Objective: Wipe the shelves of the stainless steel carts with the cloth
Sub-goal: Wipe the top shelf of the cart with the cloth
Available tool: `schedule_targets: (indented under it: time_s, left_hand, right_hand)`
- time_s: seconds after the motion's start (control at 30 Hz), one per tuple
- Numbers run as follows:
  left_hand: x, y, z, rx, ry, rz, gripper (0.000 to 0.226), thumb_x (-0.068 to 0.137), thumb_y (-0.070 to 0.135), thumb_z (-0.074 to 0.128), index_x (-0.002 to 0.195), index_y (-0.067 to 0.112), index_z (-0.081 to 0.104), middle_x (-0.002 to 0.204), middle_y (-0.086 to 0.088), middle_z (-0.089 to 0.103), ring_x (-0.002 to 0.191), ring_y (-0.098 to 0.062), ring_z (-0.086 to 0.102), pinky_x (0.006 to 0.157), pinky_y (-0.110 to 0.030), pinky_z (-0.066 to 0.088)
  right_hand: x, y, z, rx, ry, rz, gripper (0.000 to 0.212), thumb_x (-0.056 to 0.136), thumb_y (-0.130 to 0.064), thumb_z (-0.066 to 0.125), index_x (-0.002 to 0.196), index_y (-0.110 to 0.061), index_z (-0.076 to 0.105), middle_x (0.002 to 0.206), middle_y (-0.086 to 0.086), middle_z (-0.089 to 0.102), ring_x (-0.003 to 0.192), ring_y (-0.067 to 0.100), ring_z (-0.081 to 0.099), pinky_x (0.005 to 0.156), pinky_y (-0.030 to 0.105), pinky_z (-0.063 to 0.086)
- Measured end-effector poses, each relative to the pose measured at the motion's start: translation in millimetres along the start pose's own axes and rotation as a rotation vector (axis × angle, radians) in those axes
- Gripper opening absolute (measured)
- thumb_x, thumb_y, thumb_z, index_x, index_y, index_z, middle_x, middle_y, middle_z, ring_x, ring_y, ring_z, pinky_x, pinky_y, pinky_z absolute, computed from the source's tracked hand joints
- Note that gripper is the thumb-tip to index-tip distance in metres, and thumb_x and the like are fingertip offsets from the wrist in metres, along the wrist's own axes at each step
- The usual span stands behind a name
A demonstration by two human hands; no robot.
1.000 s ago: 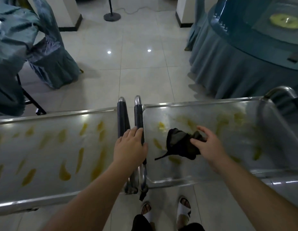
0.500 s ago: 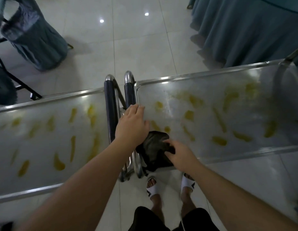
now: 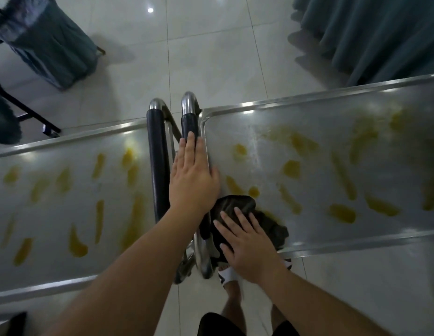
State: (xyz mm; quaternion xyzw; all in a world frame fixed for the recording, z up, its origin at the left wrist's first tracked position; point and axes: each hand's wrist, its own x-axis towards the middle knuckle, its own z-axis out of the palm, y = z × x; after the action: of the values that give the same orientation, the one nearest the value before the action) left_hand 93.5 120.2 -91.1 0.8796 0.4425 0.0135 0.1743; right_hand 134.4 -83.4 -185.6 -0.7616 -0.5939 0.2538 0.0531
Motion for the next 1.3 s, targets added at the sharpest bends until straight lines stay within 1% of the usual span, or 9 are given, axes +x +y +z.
schedule_targets:
  time_s: [0.13,0.27,0.37,0.47,0.5,0.57,0.9,1.07,1.3]
  left_hand:
    - [2.1,6.2,11.9,-0.003,0.026,-0.061,0.077,0.106,0.049,0.023,0.169,0.019,-0.009,0.176,0.003,-0.019,0.16,-0.013,-0.024,0.13,-0.039,-0.008]
    - [-4.2,9.0,14.9,0.03,0.076,-0.047,0.074,0.109,0.05,0.018,0.169,0.015,-0.007,0.176,-0.001,-0.02,0.159,-0.012,-0.026,0.129,-0.038,-0.012]
    - [-4.9,8.7,17.7,0.018,0.096,-0.033,0.073,0.111,0.051,0.018,0.169,0.014,-0.003,0.177,-0.001,-0.016,0.16,-0.011,-0.023,0.129,-0.037,-0.009]
    - [-2.7,12.4,16.4,0.005,0.091,-0.037,0.073,0.109,0.05,0.018,0.17,0.014,-0.001,0.177,-0.001,-0.015,0.16,-0.01,-0.023,0.13,-0.033,-0.011]
    - [-1.8,14.2,15.6,-0.002,0.091,-0.048,0.072,0.109,0.049,0.017,0.17,0.014,-0.001,0.177,0.0,-0.016,0.159,-0.009,-0.024,0.129,-0.03,-0.015]
    - [-0.9,16.1,13.3,0.018,0.083,-0.055,0.071,0.109,0.046,0.018,0.169,0.014,-0.002,0.177,0.0,-0.018,0.159,-0.008,-0.025,0.126,-0.026,-0.019]
    - [-1.8,15.1,14.0,0.077,0.077,-0.05,0.074,0.107,0.046,0.018,0.169,0.008,0.002,0.178,-0.008,-0.01,0.162,-0.016,-0.018,0.13,-0.032,-0.012]
    - [-1.6,14.4,15.7,0.083,0.09,-0.036,0.072,0.109,0.043,0.022,0.168,0.006,0.005,0.178,-0.01,-0.006,0.163,-0.019,-0.014,0.132,-0.036,-0.006]
    - [-0.8,11.8,16.5,0.084,0.077,-0.033,0.073,0.11,0.045,0.022,0.169,0.006,0.003,0.178,-0.009,-0.009,0.163,-0.018,-0.016,0.132,-0.038,-0.005]
  right_hand:
    - [2.1,11.6,15.2,-0.105,0.042,-0.048,0.061,0.108,-0.052,0.038,0.165,-0.037,0.027,0.173,-0.013,0.021,0.163,0.024,0.008,0.127,0.057,0.017]
    - [15.9,17.7,17.4,-0.164,0.077,-0.077,0.06,0.107,-0.051,0.042,0.164,-0.038,0.03,0.173,-0.013,0.024,0.163,0.028,0.01,0.124,0.067,0.018]
    - [47.3,22.8,10.4,-0.127,0.137,-0.035,0.062,0.106,-0.05,0.04,0.165,-0.036,0.029,0.174,-0.014,0.019,0.163,0.025,0.009,0.123,0.066,0.02]
    - [89.9,26.2,-6.9,-0.099,0.168,-0.02,0.08,0.104,-0.051,0.044,0.168,-0.03,0.001,0.176,-0.011,-0.007,0.163,0.024,0.009,0.128,0.06,0.016]
    - [106.9,30.3,-14.3,-0.105,0.17,-0.019,0.082,0.104,-0.052,0.043,0.167,-0.029,-0.004,0.176,-0.009,-0.005,0.163,0.024,0.009,0.128,0.059,0.015]
    - [143.5,41.2,-30.4,-0.131,0.152,-0.017,0.075,0.105,-0.054,0.037,0.168,-0.03,0.004,0.176,-0.009,0.01,0.163,0.023,0.007,0.128,0.058,0.013]
    - [287.8,99.2,-113.6,-0.18,0.107,-0.035,0.066,0.1,-0.059,0.023,0.164,-0.045,0.019,0.176,-0.008,0.013,0.163,0.026,0.005,0.129,0.059,0.005]
    - [255.7,93.5,-109.2,-0.15,0.147,-0.015,0.065,0.102,-0.055,0.028,0.165,-0.038,0.025,0.173,-0.01,0.023,0.162,0.022,0.012,0.129,0.056,0.01]
    - [71.7,78.9,-30.4,-0.148,0.148,-0.115,0.064,0.102,-0.048,0.047,0.163,-0.034,0.035,0.17,-0.011,0.031,0.16,0.022,0.023,0.125,0.059,0.022]
